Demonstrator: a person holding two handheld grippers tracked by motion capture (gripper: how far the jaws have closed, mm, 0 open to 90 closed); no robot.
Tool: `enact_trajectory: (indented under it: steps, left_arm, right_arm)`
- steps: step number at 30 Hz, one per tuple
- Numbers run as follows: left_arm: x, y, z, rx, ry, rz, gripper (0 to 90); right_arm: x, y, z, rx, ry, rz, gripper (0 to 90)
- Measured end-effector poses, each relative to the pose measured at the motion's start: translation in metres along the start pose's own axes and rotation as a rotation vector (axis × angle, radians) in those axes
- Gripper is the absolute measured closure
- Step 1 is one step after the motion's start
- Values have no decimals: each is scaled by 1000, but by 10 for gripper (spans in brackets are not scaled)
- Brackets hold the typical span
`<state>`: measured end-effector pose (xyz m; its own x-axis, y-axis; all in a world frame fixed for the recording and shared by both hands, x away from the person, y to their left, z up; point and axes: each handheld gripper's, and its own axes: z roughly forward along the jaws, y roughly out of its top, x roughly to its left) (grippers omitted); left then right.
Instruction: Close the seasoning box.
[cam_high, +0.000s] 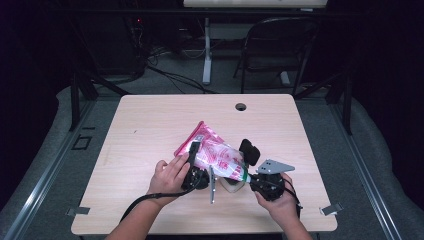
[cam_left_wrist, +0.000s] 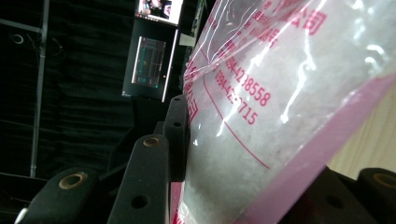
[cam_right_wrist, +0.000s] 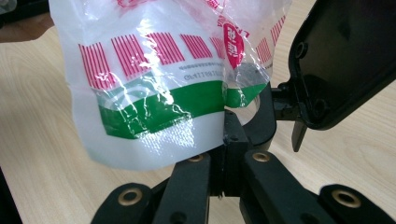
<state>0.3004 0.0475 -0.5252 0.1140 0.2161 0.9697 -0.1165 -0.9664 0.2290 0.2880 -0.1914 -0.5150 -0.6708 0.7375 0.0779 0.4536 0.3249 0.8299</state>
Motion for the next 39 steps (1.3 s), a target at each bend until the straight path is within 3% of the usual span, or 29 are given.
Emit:
enact_trajectory:
  steps: [23,39]
  left_arm:
    - [-8,-9,-1,32,-45,-50,701]
    - [-13,-14,0,60,-111,-122,708]
  right_arm:
    - [3,5,3,-6,9,-11,900]
    - [4,10,4,-23,17,-18,900]
